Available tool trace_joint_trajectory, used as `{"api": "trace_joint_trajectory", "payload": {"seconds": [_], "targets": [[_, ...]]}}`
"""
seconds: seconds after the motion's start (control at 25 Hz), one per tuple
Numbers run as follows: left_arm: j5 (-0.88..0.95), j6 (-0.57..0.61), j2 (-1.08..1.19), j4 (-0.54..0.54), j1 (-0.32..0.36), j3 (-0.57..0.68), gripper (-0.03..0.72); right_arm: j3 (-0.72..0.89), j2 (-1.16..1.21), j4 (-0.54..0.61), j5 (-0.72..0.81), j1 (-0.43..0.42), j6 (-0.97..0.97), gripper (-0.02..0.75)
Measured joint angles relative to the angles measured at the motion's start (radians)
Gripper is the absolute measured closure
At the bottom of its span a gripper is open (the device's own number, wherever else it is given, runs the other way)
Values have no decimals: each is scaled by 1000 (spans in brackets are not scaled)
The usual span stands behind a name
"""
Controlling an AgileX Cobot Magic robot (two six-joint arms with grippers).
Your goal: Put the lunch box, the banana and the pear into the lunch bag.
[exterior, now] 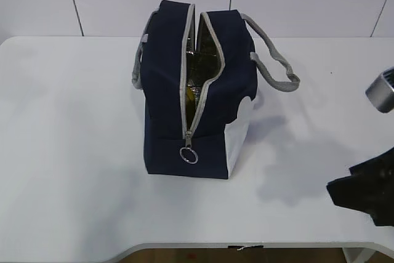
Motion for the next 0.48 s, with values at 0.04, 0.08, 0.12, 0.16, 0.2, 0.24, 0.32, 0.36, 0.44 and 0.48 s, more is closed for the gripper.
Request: {"api": "trace_joint_trajectory", "payload": {"seconds": [0.04,0.08,0.12,0.16,0.2,0.24,0.32,0.36,0.44,0.48], "targets": [[0,0,0,-7,0,0,490,0,0,-57,5,0,68,344],[0,0,0,-14,0,0,490,0,0,-128,17,0,186,343],[0,0,0,-16,0,0,490,0,0,-186,31,0,277,343],[0,0,0,-17,0,0,490,0,0,-263,48,0,365,343],[0,0,0,-19,0,0,490,0,0,-308,70,0,447,343],[0,0,0,-19,0,0,490,0,0,-341,90,0,498,343],[0,0,0,-19,0,0,490,0,0,-382,99,0,537,343],[0,0,0,-19,0,0,490,0,0,-387,88,0,537,343],[0,0,0,-19,0,0,490,0,-7,-393,43,0,506,343],[0,0,0,-19,0,0,490,0,-12,-393,6,0,475,343]]}}
